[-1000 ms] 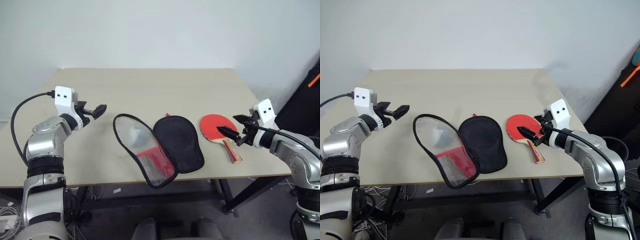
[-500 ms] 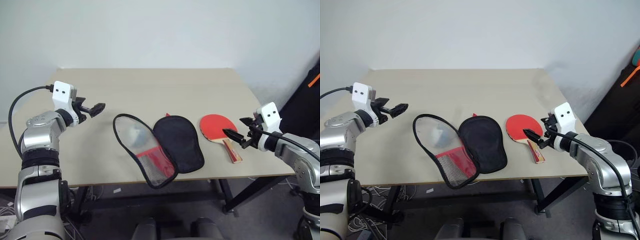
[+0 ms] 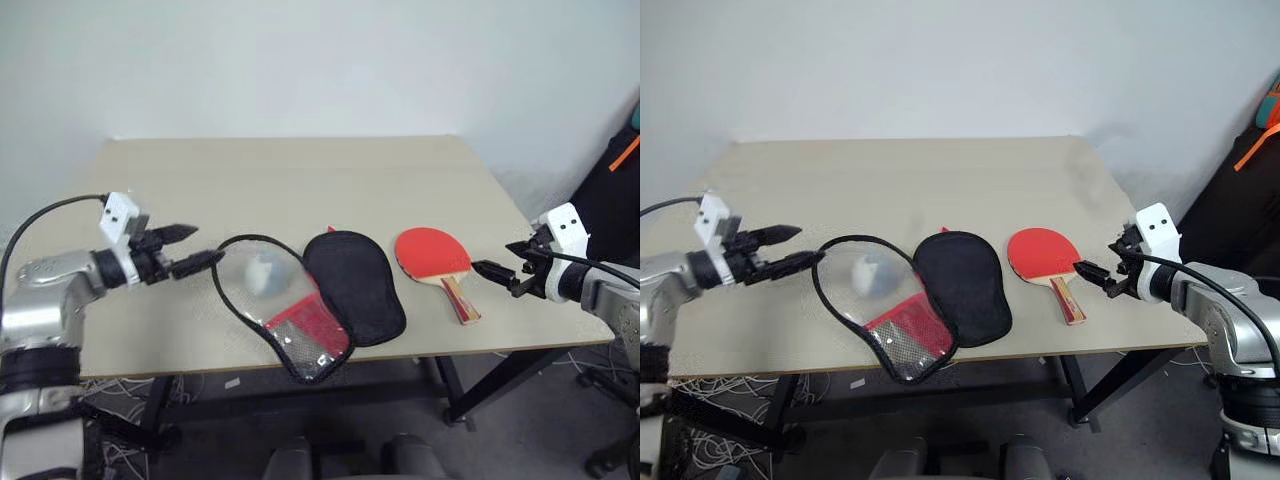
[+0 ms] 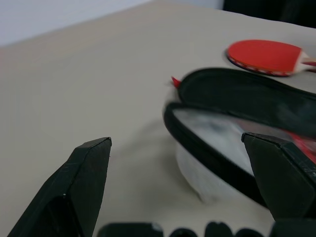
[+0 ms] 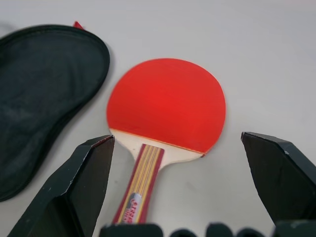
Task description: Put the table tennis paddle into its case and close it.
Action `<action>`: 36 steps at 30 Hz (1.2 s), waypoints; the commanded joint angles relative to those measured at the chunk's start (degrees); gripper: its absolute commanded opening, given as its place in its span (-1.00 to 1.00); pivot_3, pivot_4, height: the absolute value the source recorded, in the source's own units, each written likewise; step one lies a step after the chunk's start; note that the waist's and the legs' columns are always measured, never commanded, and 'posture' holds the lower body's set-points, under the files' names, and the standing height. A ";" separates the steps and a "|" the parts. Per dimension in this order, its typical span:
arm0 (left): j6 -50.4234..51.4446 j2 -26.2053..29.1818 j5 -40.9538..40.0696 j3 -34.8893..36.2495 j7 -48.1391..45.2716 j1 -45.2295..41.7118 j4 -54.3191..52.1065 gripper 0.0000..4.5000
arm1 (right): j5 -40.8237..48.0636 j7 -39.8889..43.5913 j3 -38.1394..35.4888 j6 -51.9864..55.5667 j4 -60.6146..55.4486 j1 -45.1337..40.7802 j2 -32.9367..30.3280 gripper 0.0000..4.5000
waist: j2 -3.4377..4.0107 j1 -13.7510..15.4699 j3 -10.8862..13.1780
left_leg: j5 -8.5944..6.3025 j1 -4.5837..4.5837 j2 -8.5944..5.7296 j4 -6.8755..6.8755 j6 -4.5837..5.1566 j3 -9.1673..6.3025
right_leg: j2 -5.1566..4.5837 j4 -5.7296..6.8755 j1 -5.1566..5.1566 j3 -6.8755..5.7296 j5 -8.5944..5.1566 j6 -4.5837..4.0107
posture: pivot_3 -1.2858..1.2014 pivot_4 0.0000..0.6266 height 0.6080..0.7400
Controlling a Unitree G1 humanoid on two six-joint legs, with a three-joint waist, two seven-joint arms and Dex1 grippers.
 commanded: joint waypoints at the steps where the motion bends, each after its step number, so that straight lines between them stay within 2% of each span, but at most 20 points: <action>1: -0.35 3.89 -3.67 4.94 -4.62 3.17 -3.37 1.00 | -0.48 1.64 0.83 -1.00 0.83 -3.03 -1.73 0.98 | 0.00 0.09 0.00 | -0.01 -0.01 0.00 0.00 0.00 0.02 | -0.02 -0.01 -0.01 0.01 0.00 0.00 | 0.03 -1.00 1.00; 4: -1.14 6.04 -4.30 7.62 -6.36 7.32 -4.29 1.00 | -0.77 4.79 2.09 -1.66 3.04 -4.44 -3.88 0.98 | 0.03 0.16 0.03 | -0.05 -0.02 0.00 -0.01 0.04 0.05 | -0.07 -0.03 -0.05 0.00 -0.01 0.01 | 0.03 -1.00 1.00; 8: -0.28 5.71 -5.85 10.08 -5.09 10.25 -7.98 1.00 | -2.06 5.17 4.81 -1.47 7.17 -7.03 -3.60 0.98 | 0.02 0.36 0.02 | -0.15 -0.01 0.00 0.02 -0.14 0.03 | -0.08 -0.03 -0.07 -0.03 -0.01 0.00 | 0.03 -1.00 1.00; 13: 1.08 4.63 -8.23 12.25 -3.73 13.40 -12.80 1.00 | -4.84 1.37 8.89 -1.06 12.67 -9.03 1.99 0.98 | 0.02 0.32 0.01 | -0.18 -0.01 0.04 -0.01 -0.19 0.08 | -0.05 -0.01 -0.09 -0.02 0.00 -0.02 | 0.03 -1.00 1.00; 18: 2.06 3.60 -9.49 12.32 -2.11 14.39 -15.45 1.00 | -8.15 -3.30 11.43 -1.68 17.49 -7.18 7.80 0.98 | 0.04 0.38 0.02 | -0.05 -0.04 0.03 0.00 0.04 0.11 | -0.03 0.00 -0.06 0.00 0.02 -0.02 | 0.03 -1.00 1.00; 25: 1.35 1.52 -8.99 10.38 0.01 13.30 -16.32 1.00 | -11.70 -12.30 10.45 -1.05 20.09 -4.82 14.23 0.98 | -0.11 0.27 -0.10 | -0.05 0.08 0.04 0.03 0.02 0.06 | 0.01 0.01 0.07 -0.01 0.02 -0.01 | 0.03 -1.00 1.00; 28: 0.98 1.02 -8.78 10.07 0.46 13.29 -16.35 1.00 | -11.69 -14.83 8.80 0.10 18.27 -3.77 15.61 0.74 | -0.15 0.32 -0.12 | -0.09 0.11 0.05 0.05 -0.04 0.07 | 0.01 0.00 0.08 -0.01 0.03 -0.03 | 0.03 -1.00 1.00; 34: 0.14 0.28 -8.40 9.12 1.35 13.03 -15.61 1.00 | -12.39 -18.34 6.19 0.49 16.10 -4.28 17.09 -0.18 | -0.24 0.36 -0.18 | -0.18 0.09 0.03 0.04 -0.20 0.04 | -0.02 -0.02 0.11 -0.03 0.03 -0.03 | 0.03 -1.00 1.00; 36: 0.42 0.16 -8.78 8.93 1.40 12.82 -15.44 1.00 | -12.52 -19.64 4.91 0.22 16.30 -5.66 17.59 -0.41 | -0.29 0.34 -0.22 | -0.18 0.09 0.03 0.05 -0.20 0.04 | -0.01 -0.02 0.11 -0.03 0.04 -0.03 | 0.03 -1.00 1.00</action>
